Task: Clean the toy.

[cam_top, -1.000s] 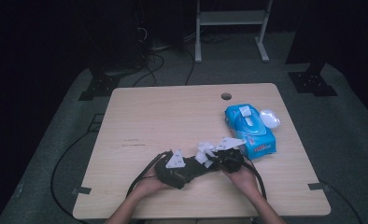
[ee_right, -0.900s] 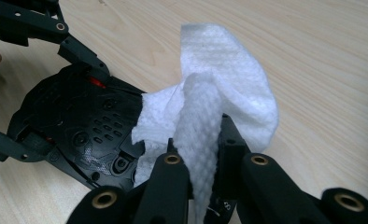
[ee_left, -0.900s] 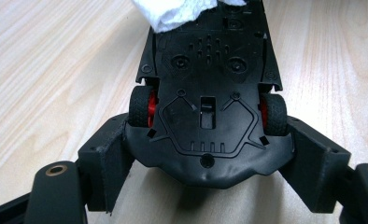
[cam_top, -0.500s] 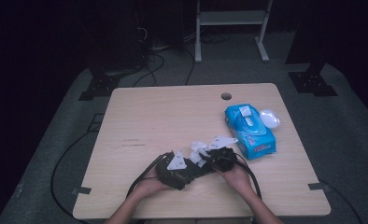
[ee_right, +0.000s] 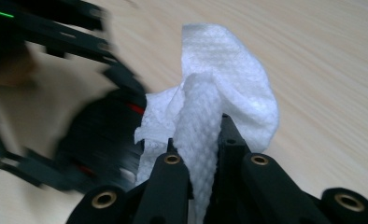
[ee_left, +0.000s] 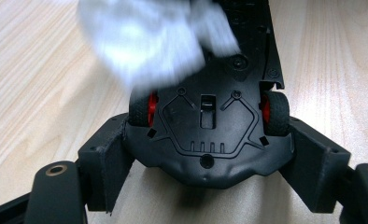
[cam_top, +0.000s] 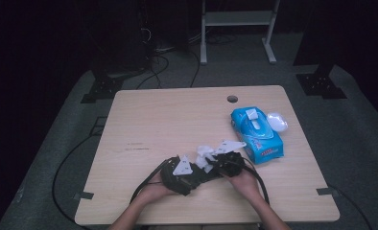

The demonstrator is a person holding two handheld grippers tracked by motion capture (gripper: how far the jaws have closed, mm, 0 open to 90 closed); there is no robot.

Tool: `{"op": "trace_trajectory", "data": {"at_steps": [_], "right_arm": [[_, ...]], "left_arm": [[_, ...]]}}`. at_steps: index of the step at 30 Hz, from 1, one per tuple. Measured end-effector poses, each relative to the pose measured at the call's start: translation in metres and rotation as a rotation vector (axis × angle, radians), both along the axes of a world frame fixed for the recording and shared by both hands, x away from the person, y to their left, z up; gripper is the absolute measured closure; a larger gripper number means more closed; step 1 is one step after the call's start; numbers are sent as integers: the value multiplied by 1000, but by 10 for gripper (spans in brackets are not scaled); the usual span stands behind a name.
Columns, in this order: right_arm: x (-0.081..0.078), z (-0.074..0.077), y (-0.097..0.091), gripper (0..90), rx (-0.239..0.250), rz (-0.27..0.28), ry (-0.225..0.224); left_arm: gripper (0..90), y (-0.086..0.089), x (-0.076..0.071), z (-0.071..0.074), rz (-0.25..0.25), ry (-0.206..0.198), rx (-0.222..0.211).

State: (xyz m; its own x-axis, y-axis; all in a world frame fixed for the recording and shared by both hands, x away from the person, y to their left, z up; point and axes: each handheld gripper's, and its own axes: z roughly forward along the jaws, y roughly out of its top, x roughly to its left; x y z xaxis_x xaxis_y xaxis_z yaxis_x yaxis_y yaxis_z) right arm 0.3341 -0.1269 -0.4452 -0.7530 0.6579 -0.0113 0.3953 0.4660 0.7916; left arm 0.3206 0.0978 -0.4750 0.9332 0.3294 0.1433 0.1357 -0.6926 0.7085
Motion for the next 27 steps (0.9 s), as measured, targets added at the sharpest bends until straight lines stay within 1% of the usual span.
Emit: {"op": "trace_trajectory", "data": {"at_steps": [1,2,4,6,7,8,9,10,12,13,14,15,16,17,18,22,23,25,27], "right_arm": [[2,-1,-12,838,19,-34,17],[4,-1,-28,838,29,-87,26],[5,-1,-38,838,47,-104,48],[4,-1,-39,838,51,-98,51],[2,-1,-36,838,45,-88,45],[-2,-1,-29,837,46,-50,43],[-2,-1,-29,837,46,-50,43],[-4,-1,-23,837,10,-28,27],[-4,0,-25,837,13,-31,29],[-3,0,-28,837,22,-46,32],[0,-1,-40,837,17,-93,37],[0,-1,-44,838,29,-97,46],[0,-1,-44,838,29,-97,46],[0,-1,-47,837,44,-102,58],[-1,-1,-47,837,49,-93,69],[-8,-1,-30,837,45,-11,55],[-9,0,-24,837,11,-2,37],[-8,-1,-25,837,11,-10,41],[-4,-3,-33,837,5,-42,47]], "left_arm": [[237,0,1,0,-2,7,2],[237,0,1,0,-4,1,3],[237,0,1,0,-4,0,5],[237,0,1,0,-4,1,4],[237,0,1,0,-3,2,3],[237,0,1,0,-3,2,4],[237,0,1,0,-4,0,6],[237,1,1,1,-5,-3,12],[237,1,1,1,-3,-3,14],[237,2,1,1,-1,0,11],[236,4,2,1,6,0,8],[236,5,3,0,18,5,1],[237,5,3,0,18,5,1],[237,6,4,0,20,5,1],[237,7,5,0,24,7,-2],[237,8,6,0,29,5,1],[237,9,6,0,35,8,-1],[237,10,7,1,34,10,4],[237,11,8,1,36,10,3]]}}
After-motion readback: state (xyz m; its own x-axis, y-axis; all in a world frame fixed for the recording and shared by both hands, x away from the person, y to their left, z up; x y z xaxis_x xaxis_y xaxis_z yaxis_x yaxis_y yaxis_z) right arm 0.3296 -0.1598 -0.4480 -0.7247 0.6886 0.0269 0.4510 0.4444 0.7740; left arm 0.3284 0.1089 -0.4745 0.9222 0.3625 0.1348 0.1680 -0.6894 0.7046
